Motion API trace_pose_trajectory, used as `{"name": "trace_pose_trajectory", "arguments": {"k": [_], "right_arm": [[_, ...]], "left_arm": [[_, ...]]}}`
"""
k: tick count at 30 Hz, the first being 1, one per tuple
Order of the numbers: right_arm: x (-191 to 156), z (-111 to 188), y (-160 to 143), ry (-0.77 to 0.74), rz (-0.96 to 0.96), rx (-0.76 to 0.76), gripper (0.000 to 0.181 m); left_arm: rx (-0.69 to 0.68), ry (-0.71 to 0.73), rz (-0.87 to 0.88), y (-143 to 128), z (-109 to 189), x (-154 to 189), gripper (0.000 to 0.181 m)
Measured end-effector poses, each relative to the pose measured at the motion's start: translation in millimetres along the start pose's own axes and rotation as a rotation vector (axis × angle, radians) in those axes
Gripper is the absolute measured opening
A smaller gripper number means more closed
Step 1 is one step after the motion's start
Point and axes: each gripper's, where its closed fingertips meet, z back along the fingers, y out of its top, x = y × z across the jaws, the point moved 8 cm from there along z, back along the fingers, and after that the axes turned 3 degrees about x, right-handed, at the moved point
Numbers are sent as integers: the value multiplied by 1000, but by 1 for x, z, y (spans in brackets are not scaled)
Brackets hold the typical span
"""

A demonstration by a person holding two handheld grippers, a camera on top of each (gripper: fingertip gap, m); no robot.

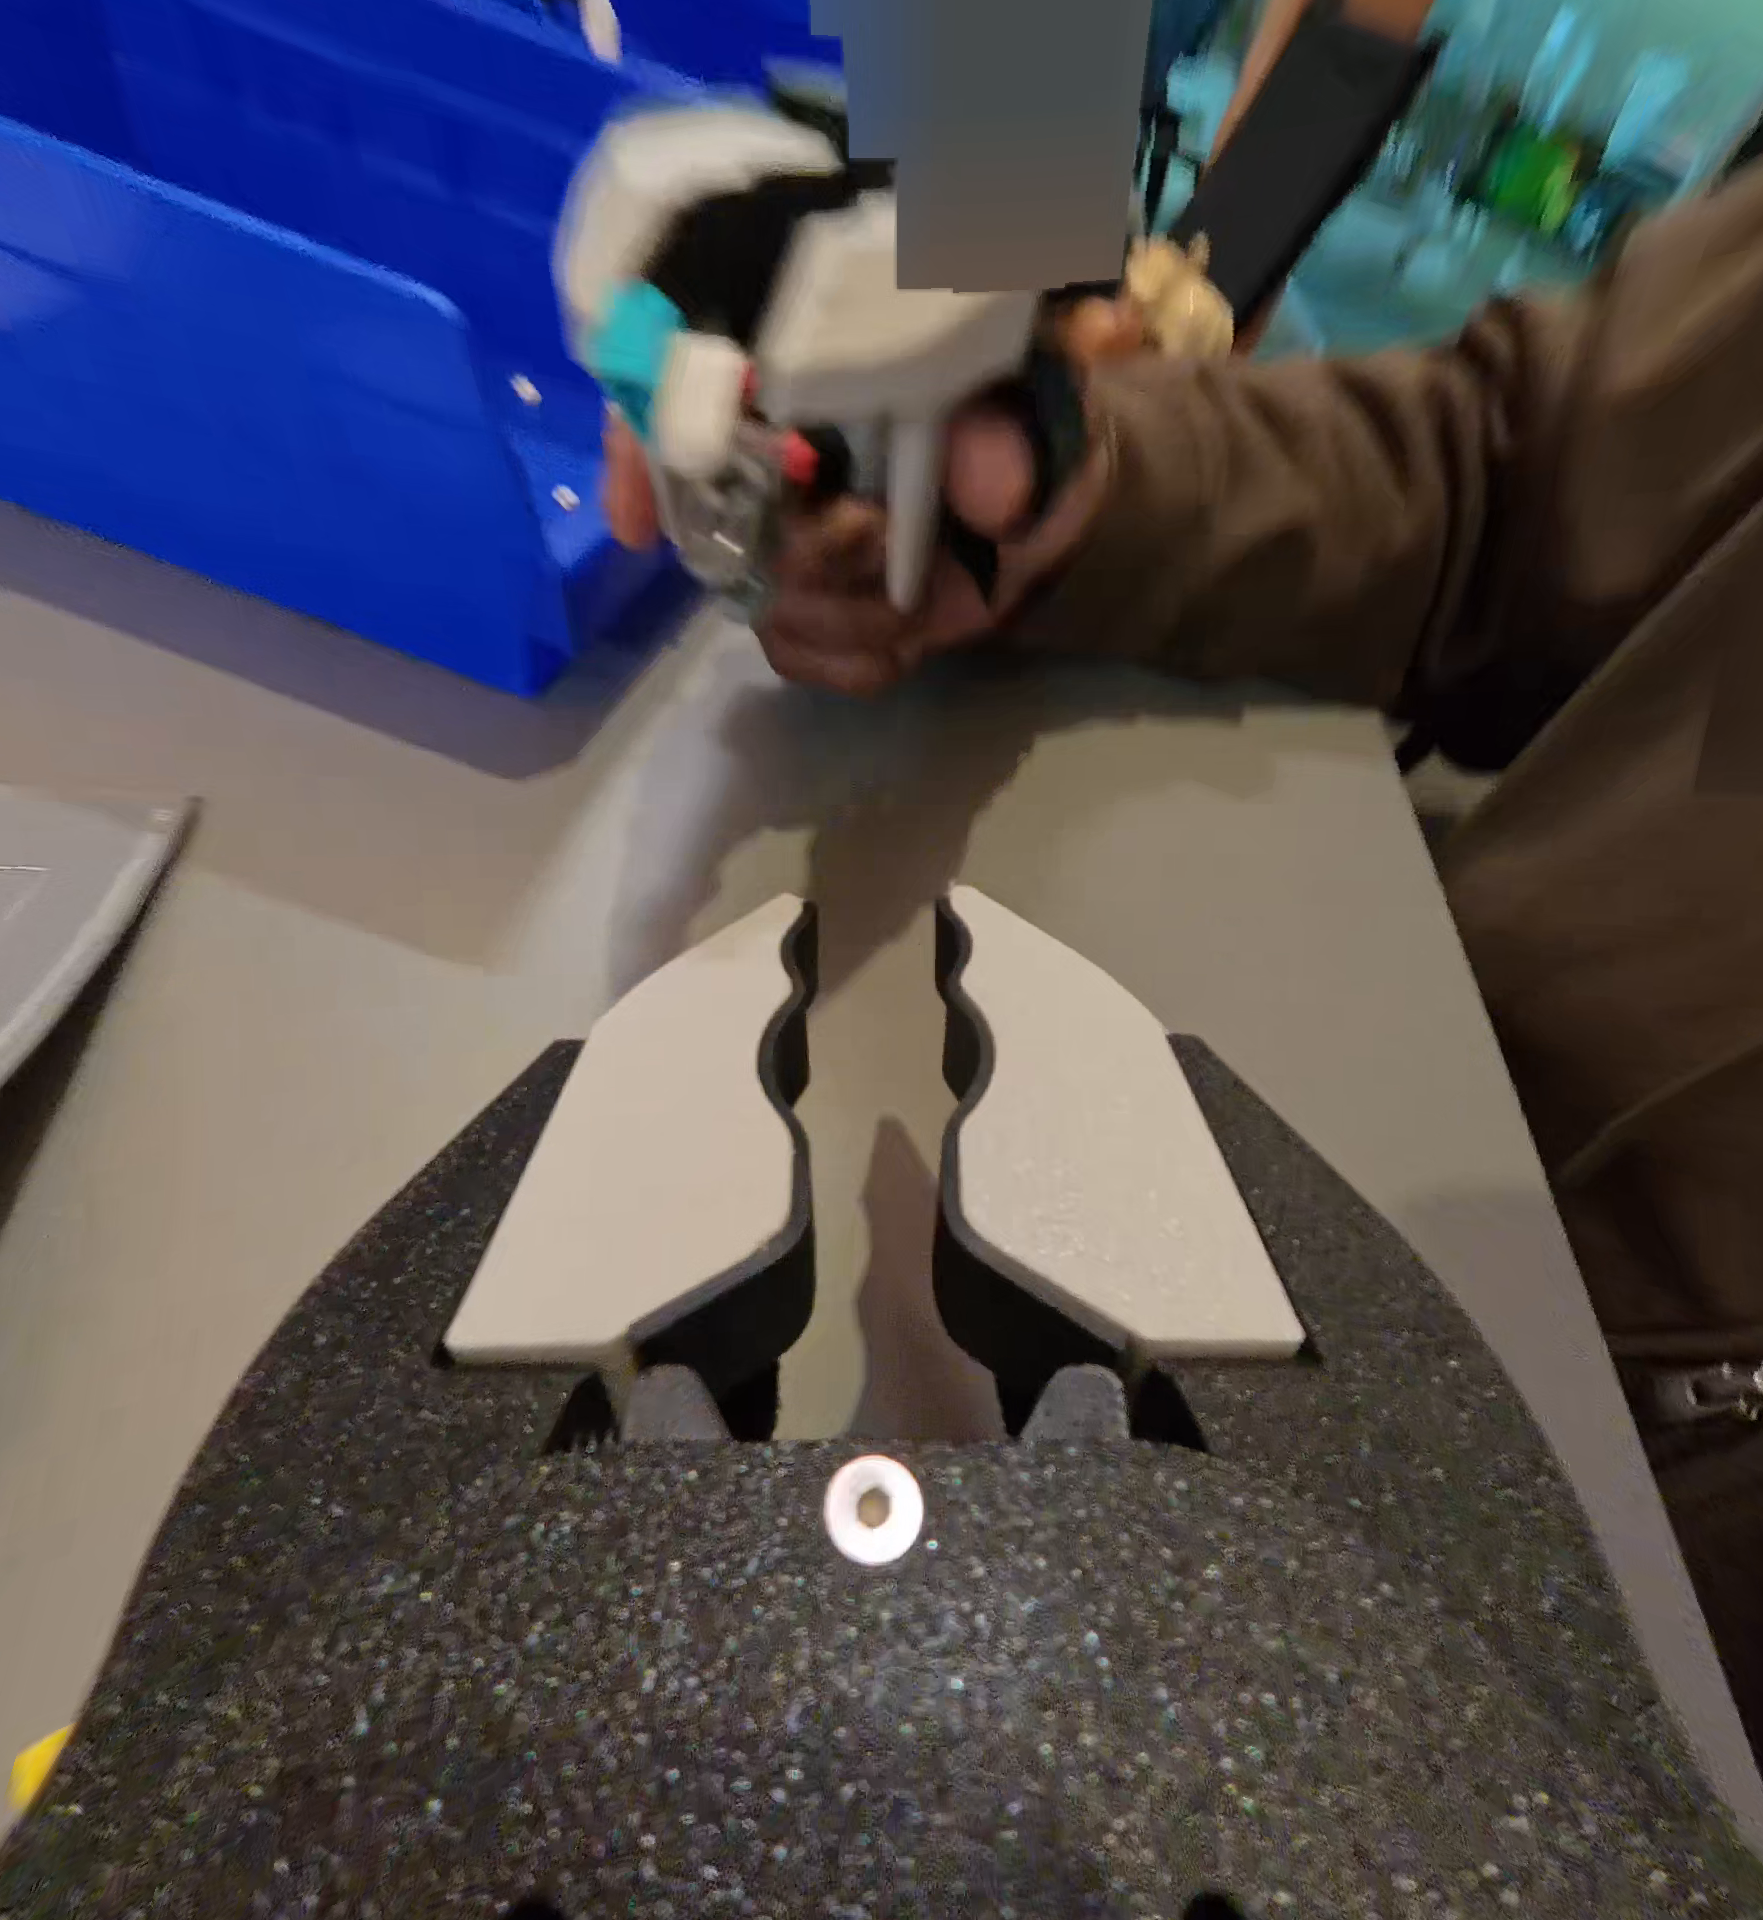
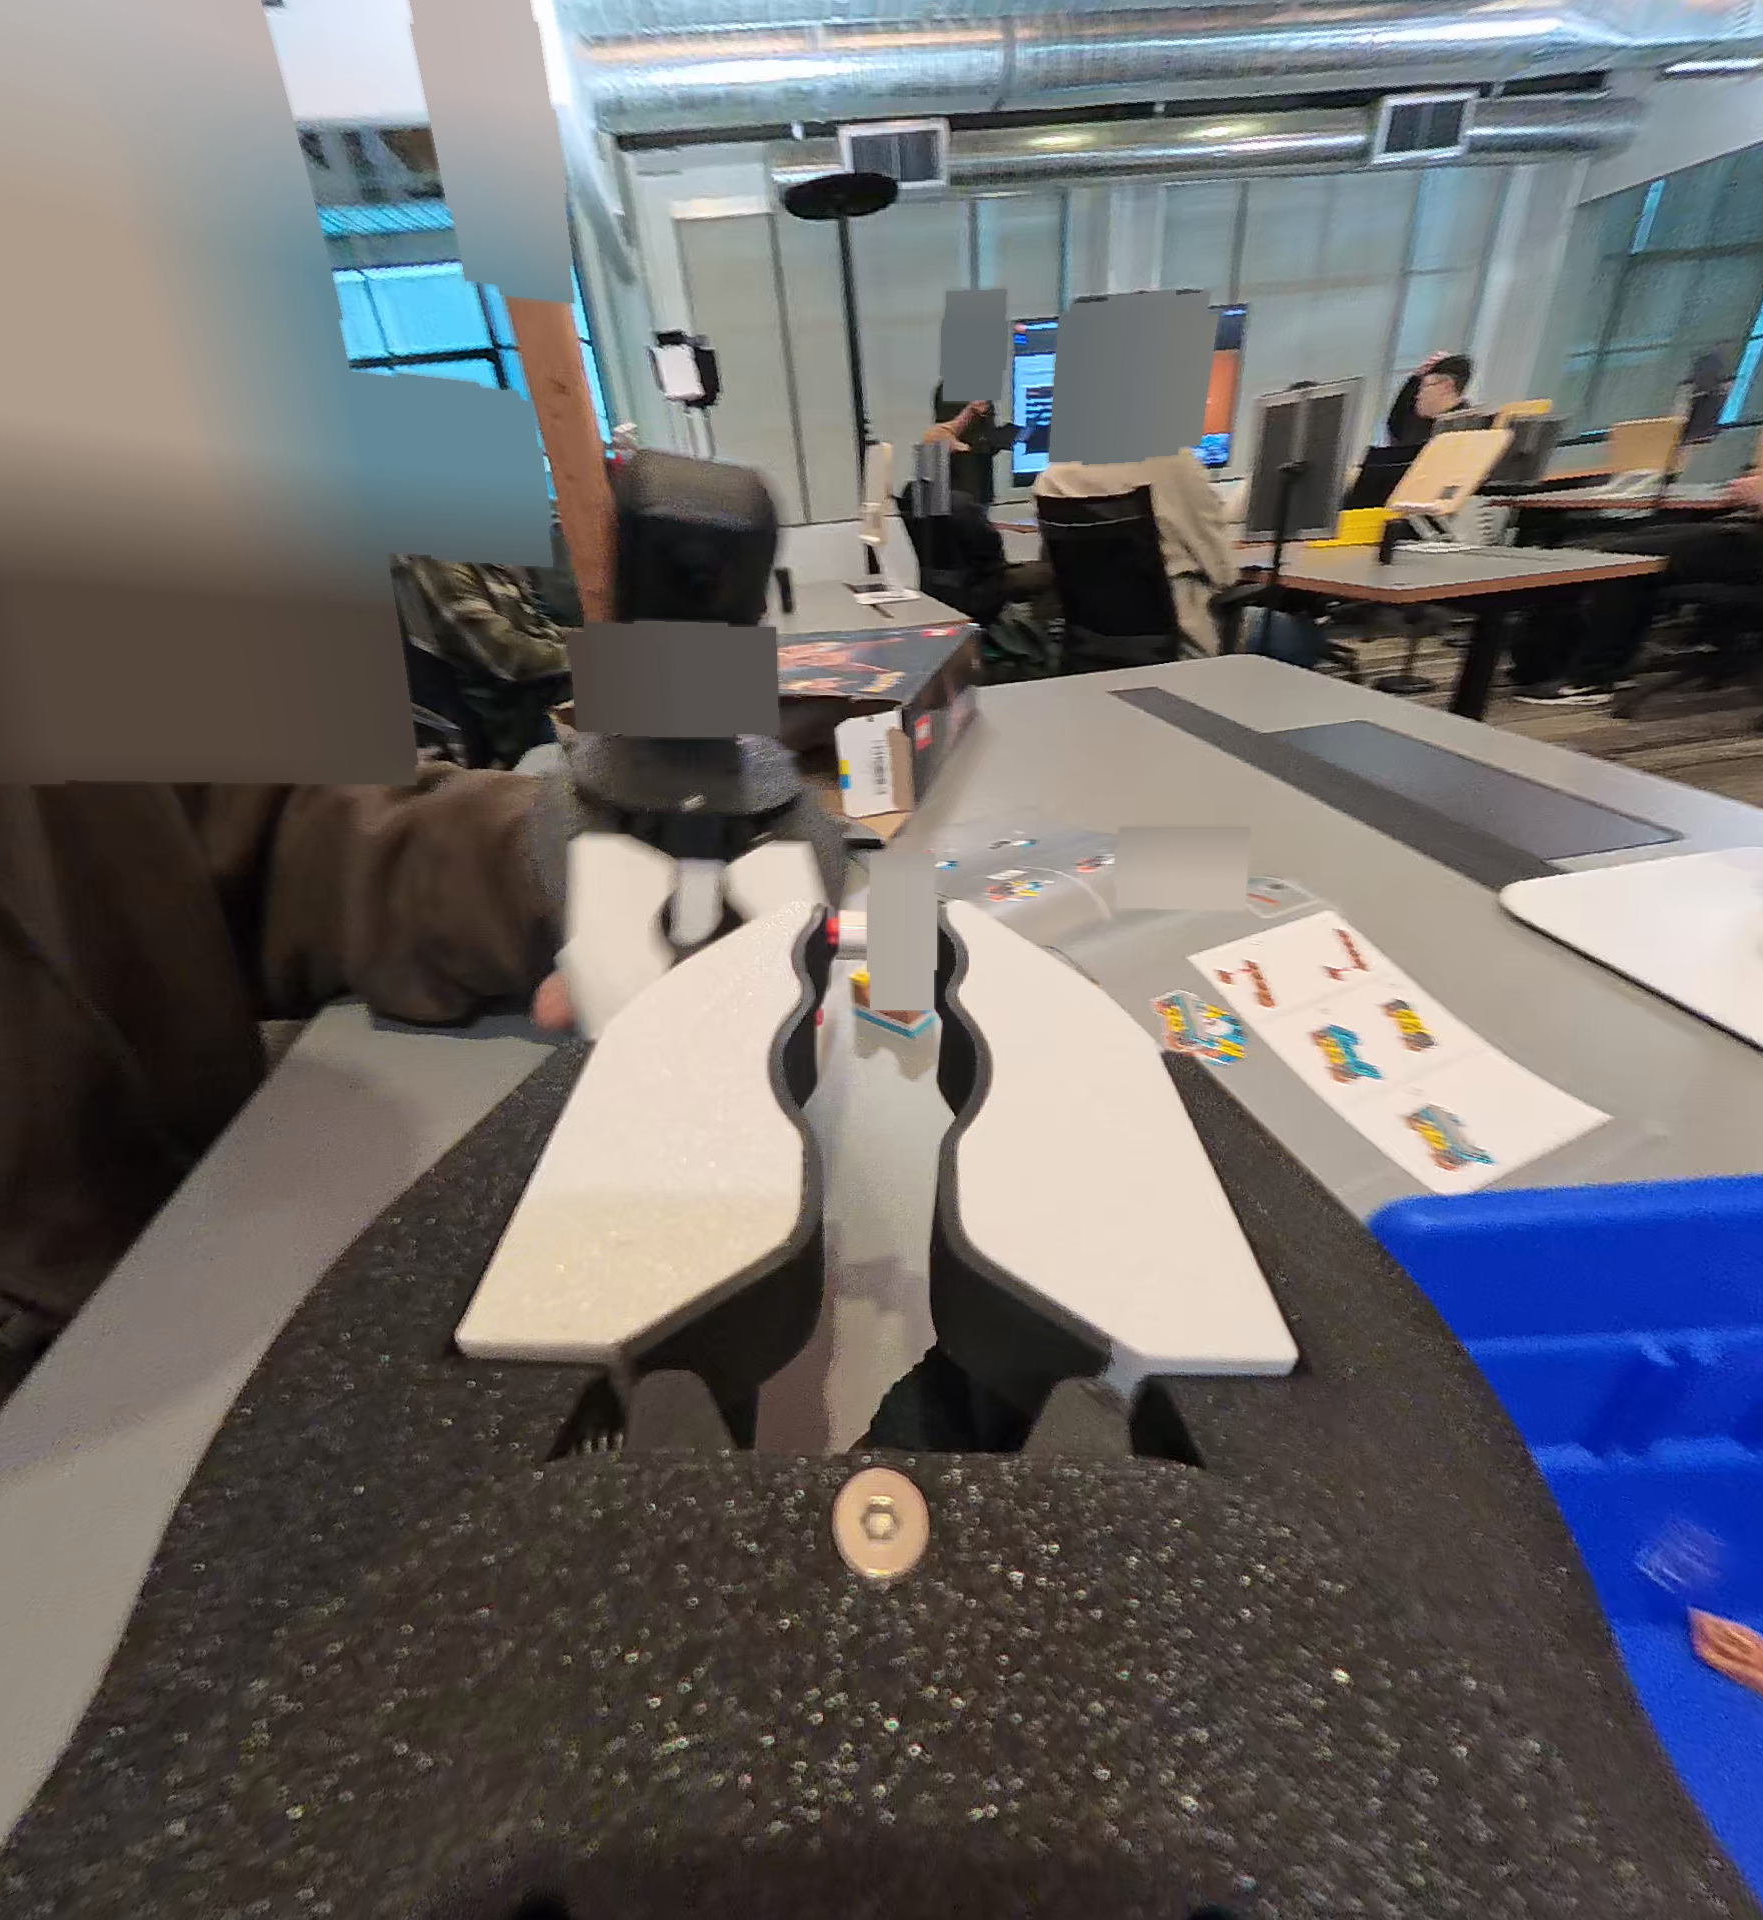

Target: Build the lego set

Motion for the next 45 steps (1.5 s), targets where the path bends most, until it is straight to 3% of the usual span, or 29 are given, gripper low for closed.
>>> {"name": "trace_pose_trajectory", "arguments": {"k": [5,8,30,33,41,45], "right_arm": [[0,5,0,-18,25,-18,18],[-2,5,0,-11,31,-26,18],[-9,1,-2,13,48,-51,18],[-9,2,-4,19,48,-55,18],[-10,2,-8,59,36,-41,18],[-12,-2,-13,66,62,-89,18]], "left_arm": [[-246,-3,-149,-17,-29,27,13],[-316,17,-223,-22,-36,32,10],[-437,37,-352,-29,-45,38,4],[-393,29,-326,-24,-39,35,4],[-17,-40,-42,18,19,7,4],[99,-40,61,25,31,-1,4]]}}
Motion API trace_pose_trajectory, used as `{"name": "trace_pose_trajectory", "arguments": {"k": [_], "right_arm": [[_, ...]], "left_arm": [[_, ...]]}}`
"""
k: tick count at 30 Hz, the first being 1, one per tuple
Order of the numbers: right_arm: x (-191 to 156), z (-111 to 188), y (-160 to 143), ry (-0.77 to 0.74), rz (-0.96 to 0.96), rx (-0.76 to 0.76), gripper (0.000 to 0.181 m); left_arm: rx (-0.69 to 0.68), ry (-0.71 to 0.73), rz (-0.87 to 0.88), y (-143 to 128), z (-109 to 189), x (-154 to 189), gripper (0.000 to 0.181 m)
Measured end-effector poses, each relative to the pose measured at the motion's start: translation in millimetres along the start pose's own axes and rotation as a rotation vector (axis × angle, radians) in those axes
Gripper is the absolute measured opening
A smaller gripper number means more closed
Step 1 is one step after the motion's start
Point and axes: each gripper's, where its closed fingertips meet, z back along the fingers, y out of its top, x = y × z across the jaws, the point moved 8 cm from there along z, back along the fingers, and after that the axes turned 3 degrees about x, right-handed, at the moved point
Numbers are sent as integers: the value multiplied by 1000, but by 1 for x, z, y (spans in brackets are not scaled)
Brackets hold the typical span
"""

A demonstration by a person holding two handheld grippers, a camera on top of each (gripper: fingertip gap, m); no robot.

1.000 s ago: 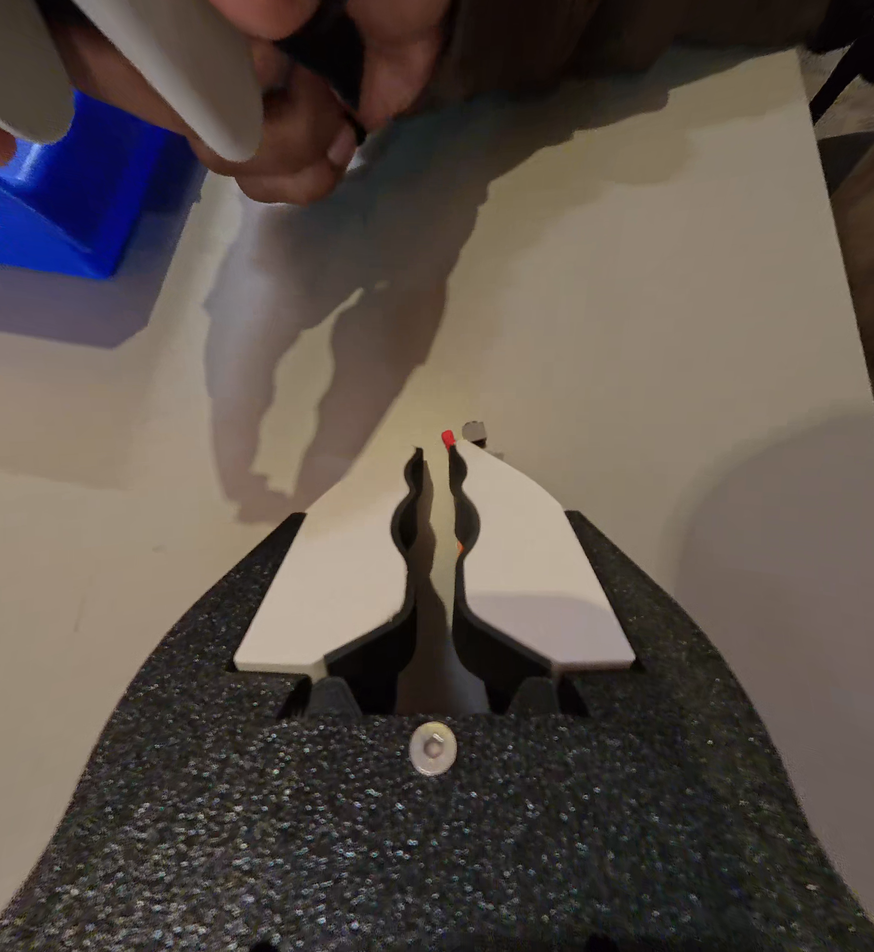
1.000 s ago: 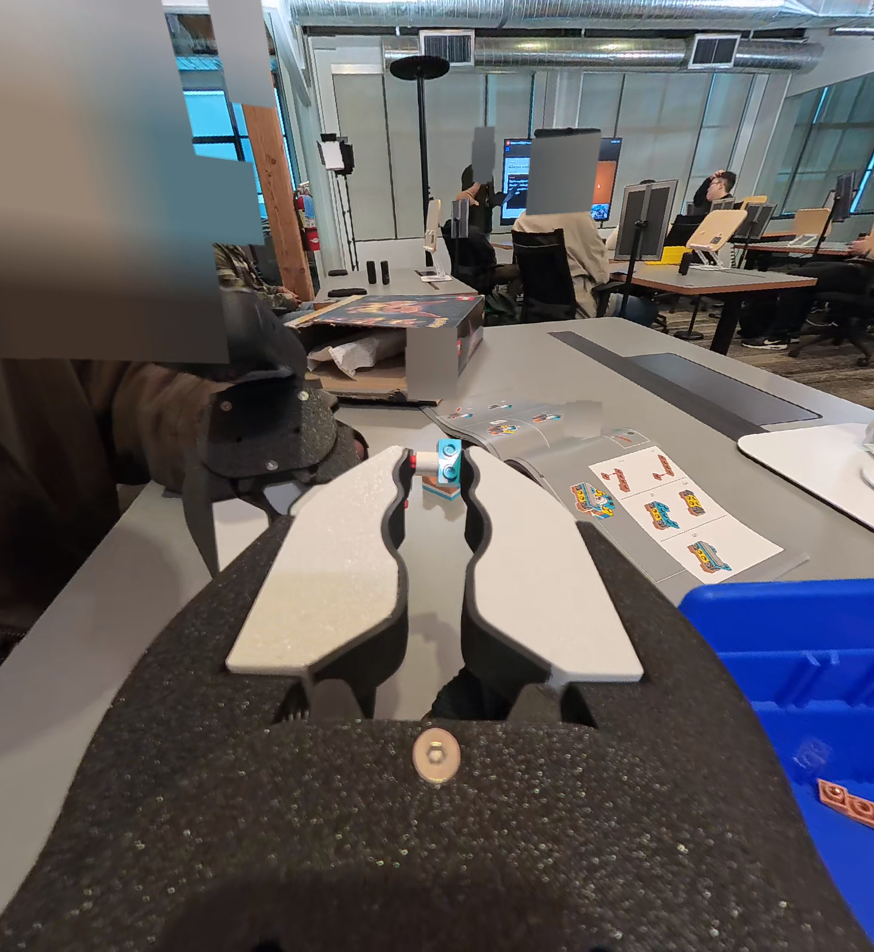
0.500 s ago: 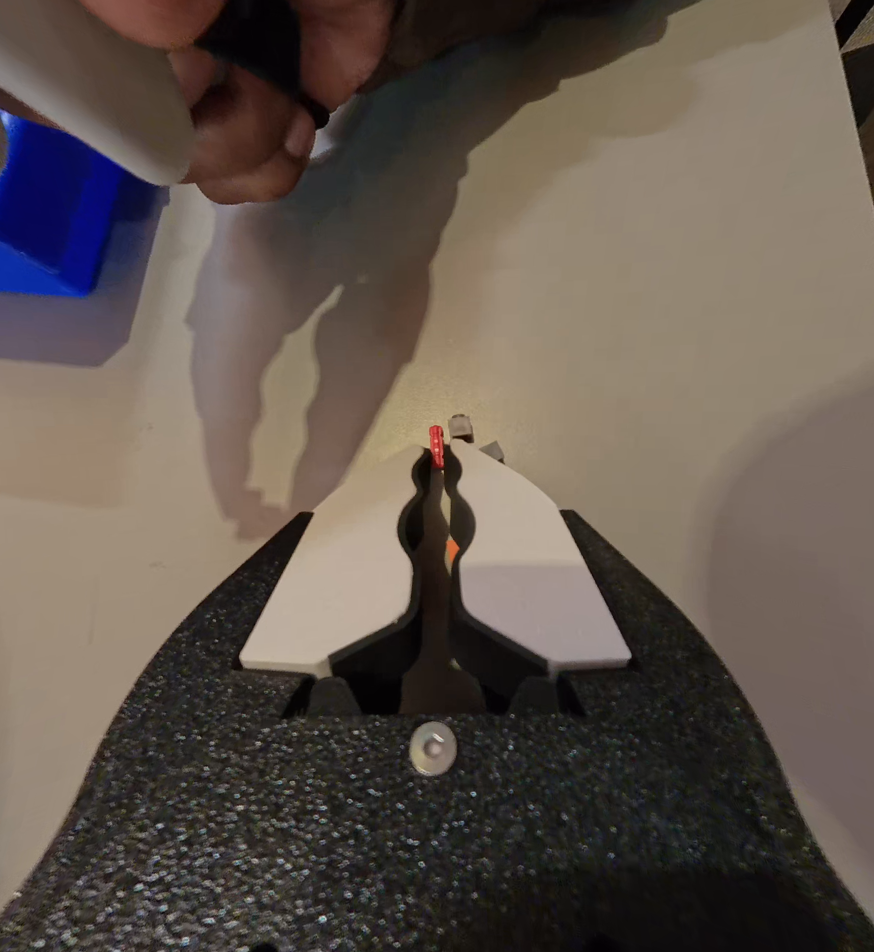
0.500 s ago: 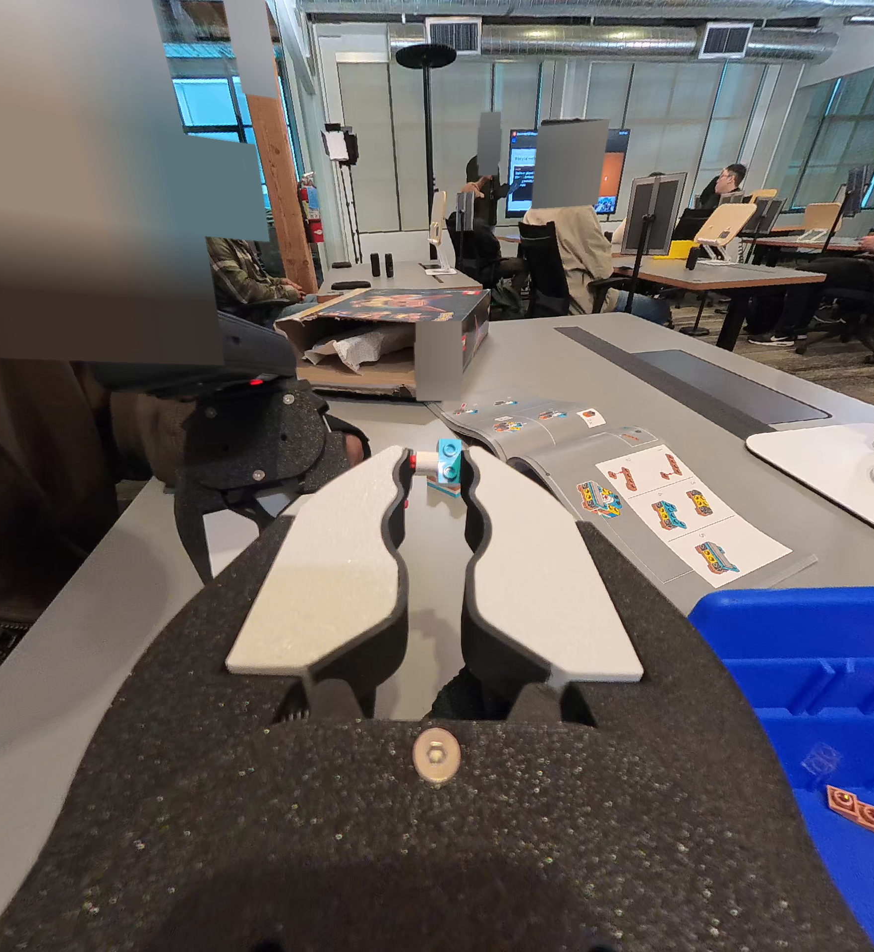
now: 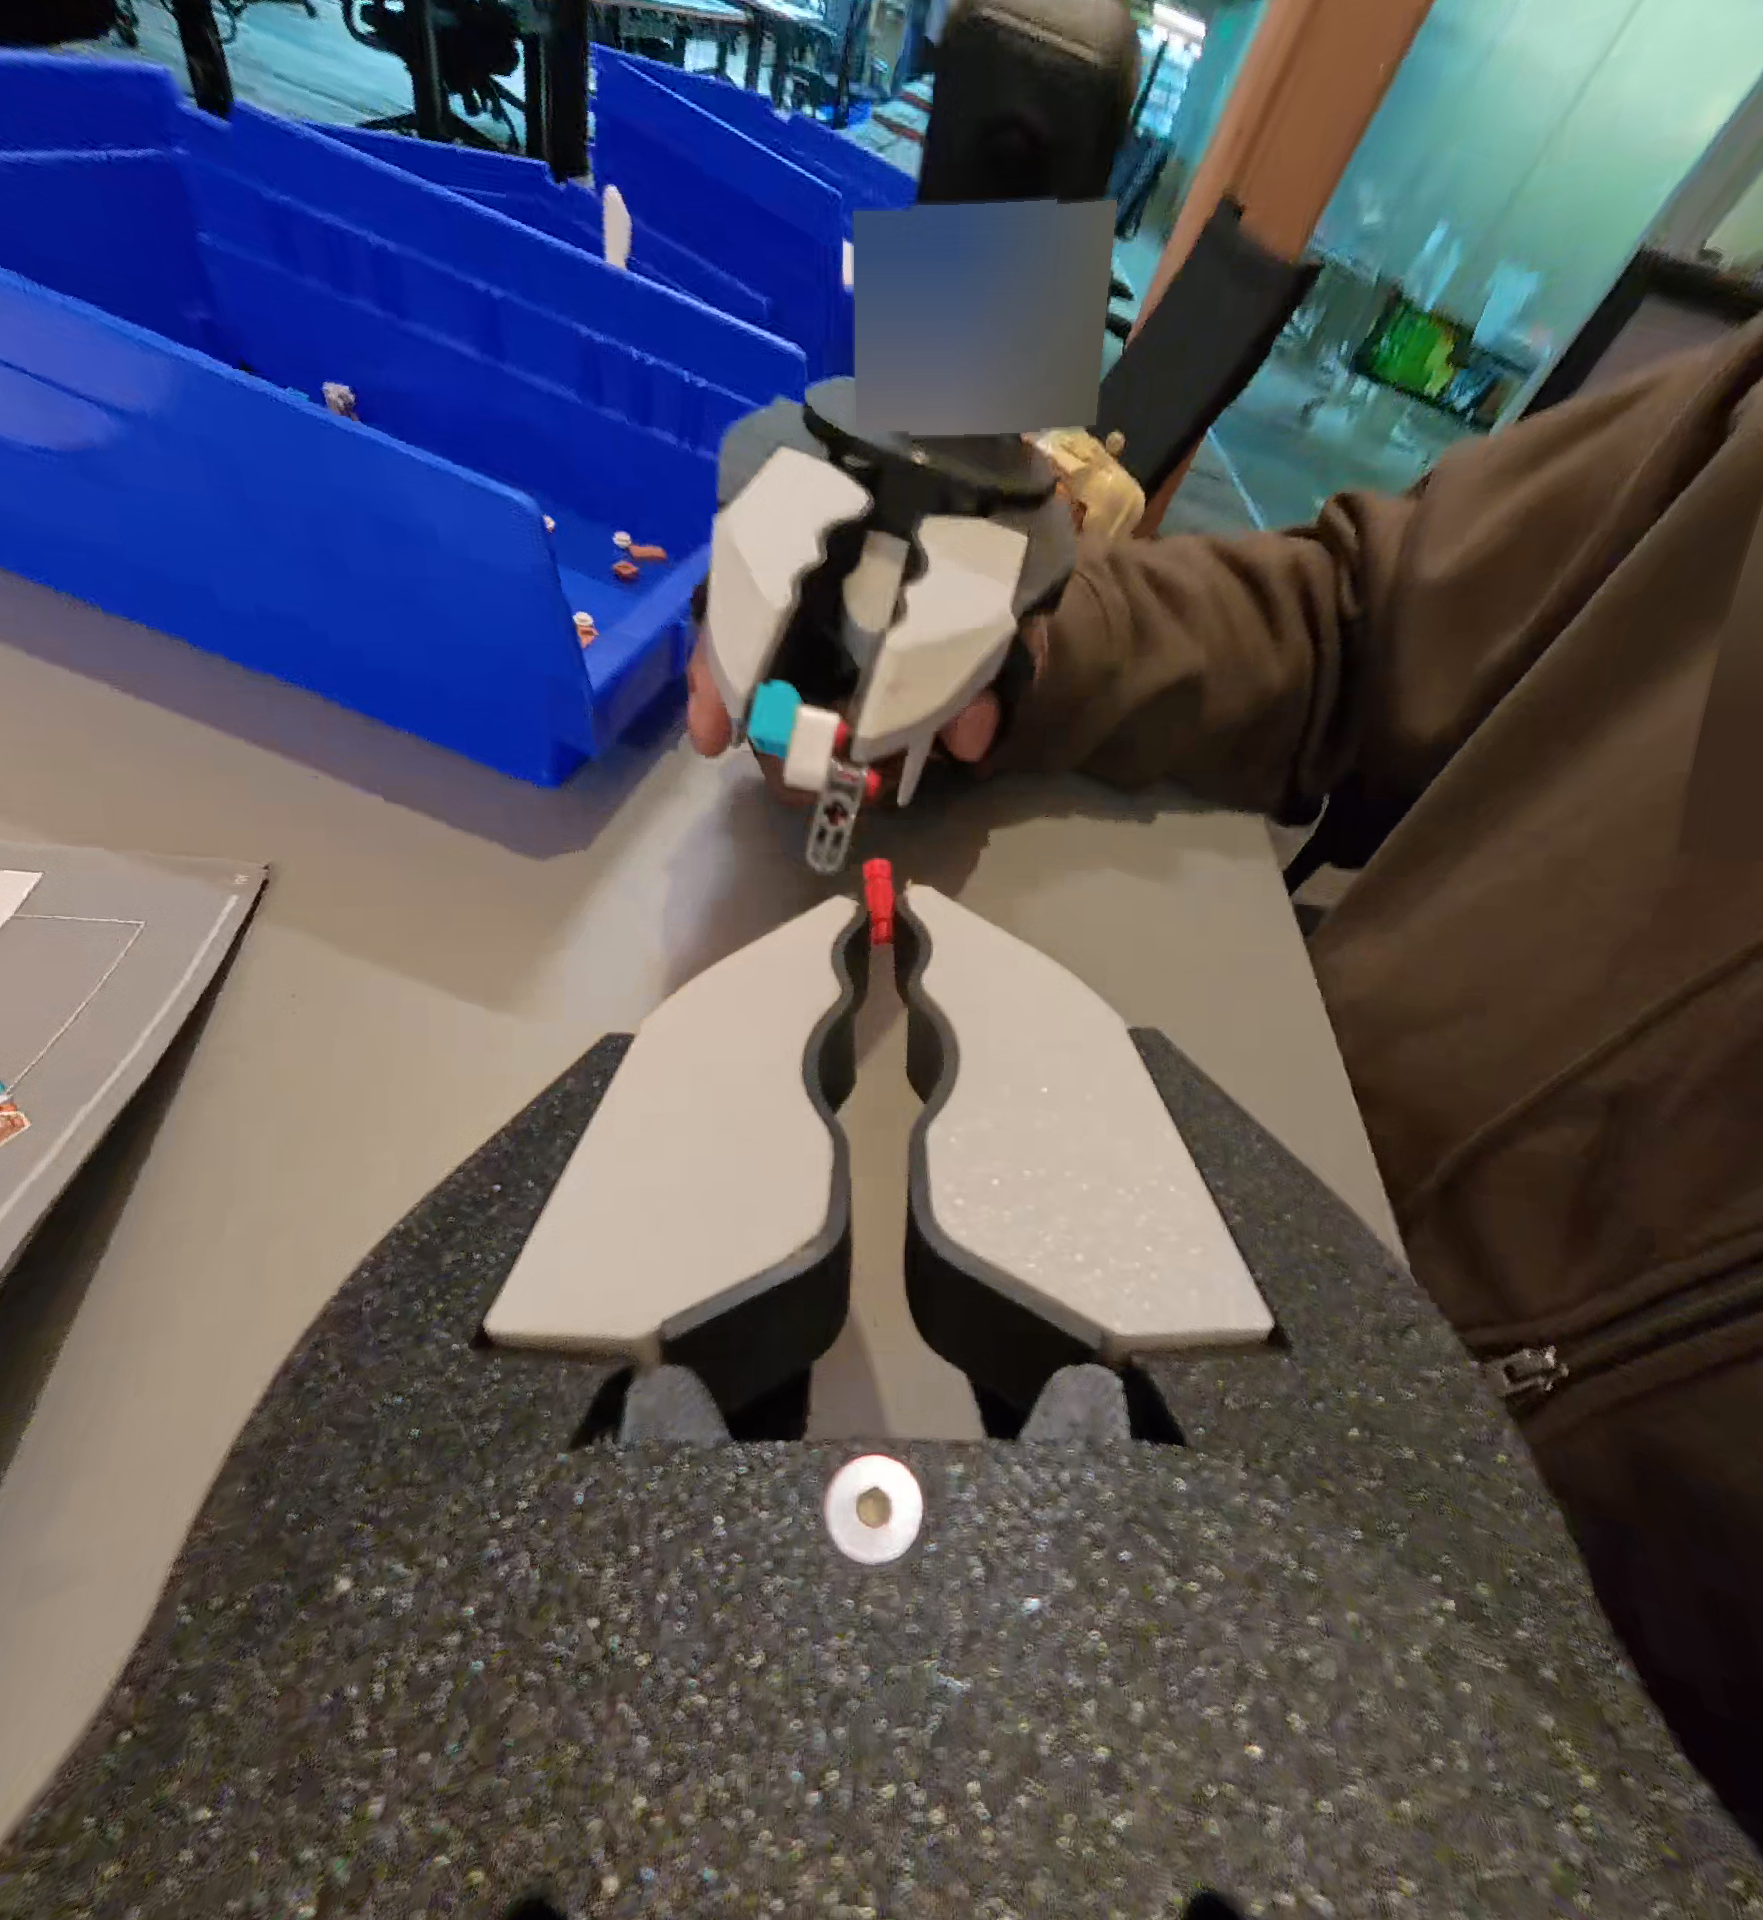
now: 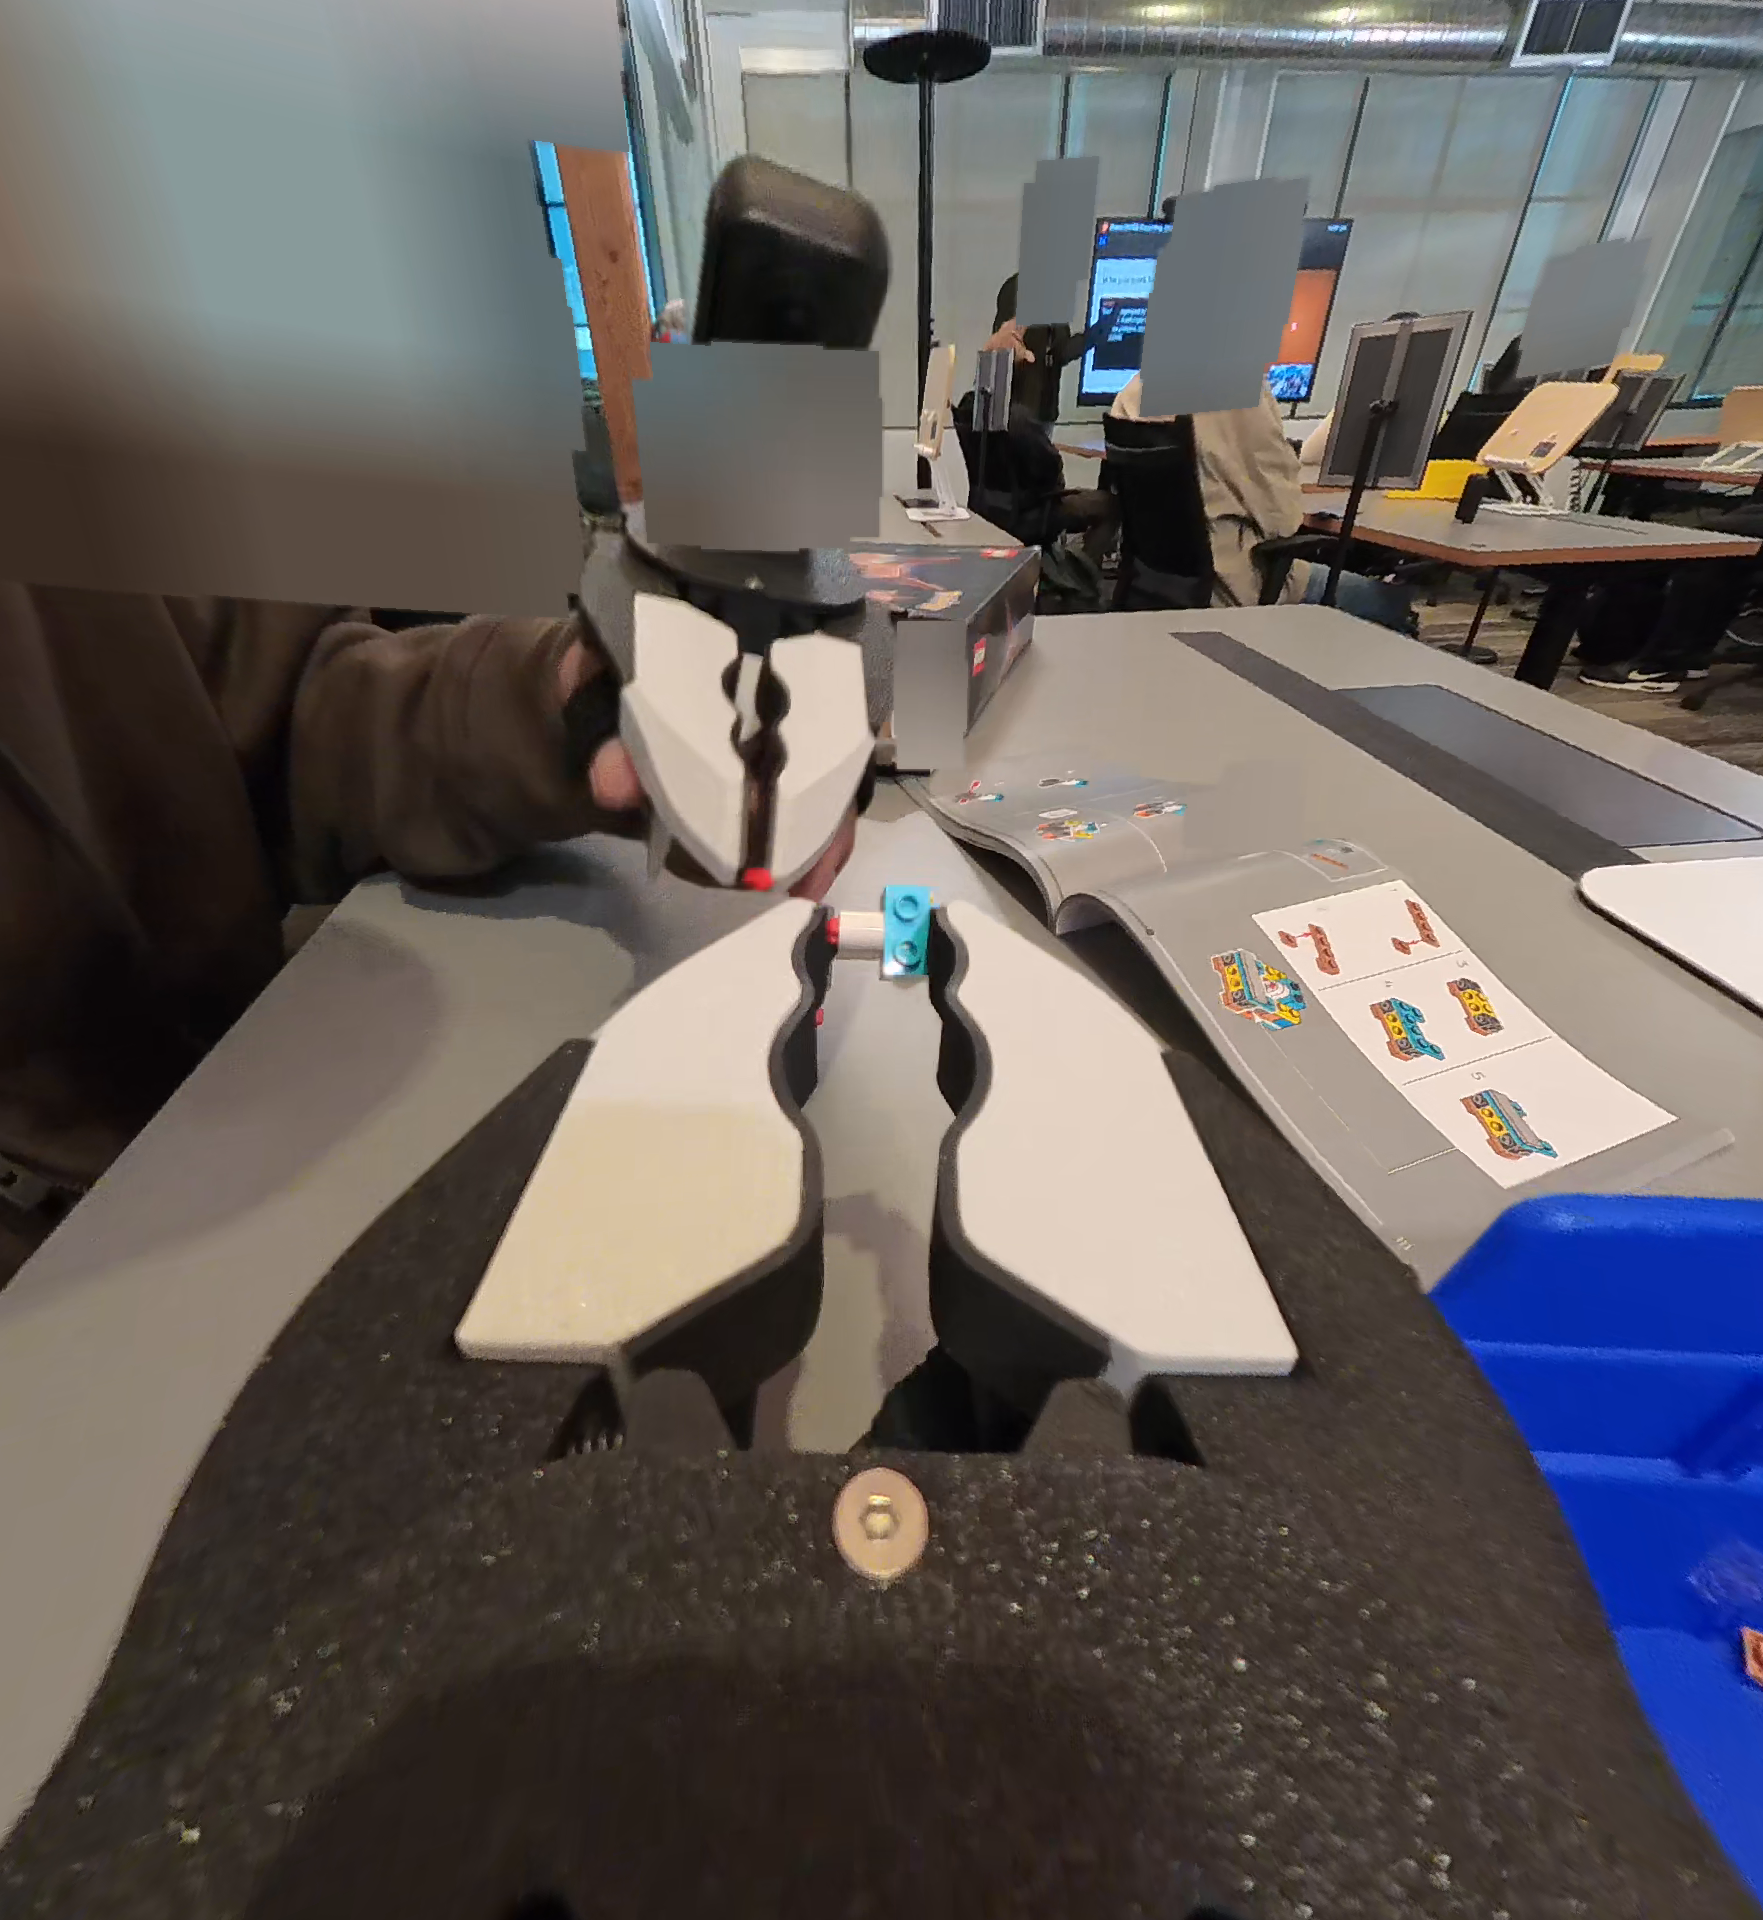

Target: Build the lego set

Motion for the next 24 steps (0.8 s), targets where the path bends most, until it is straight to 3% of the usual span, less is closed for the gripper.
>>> {"name": "trace_pose_trajectory", "arguments": {"k": [10,14,24], "right_arm": [[-1,-18,-35,-48,44,-541,18],[0,-22,-42,-48,-12,-605,19],[1,-22,-43,-49,-35,-599,19]], "left_arm": [[-157,85,30,-21,-9,-13,4],[-214,90,41,-29,-15,-15,4],[-245,85,57,-37,-19,-17,4]]}}
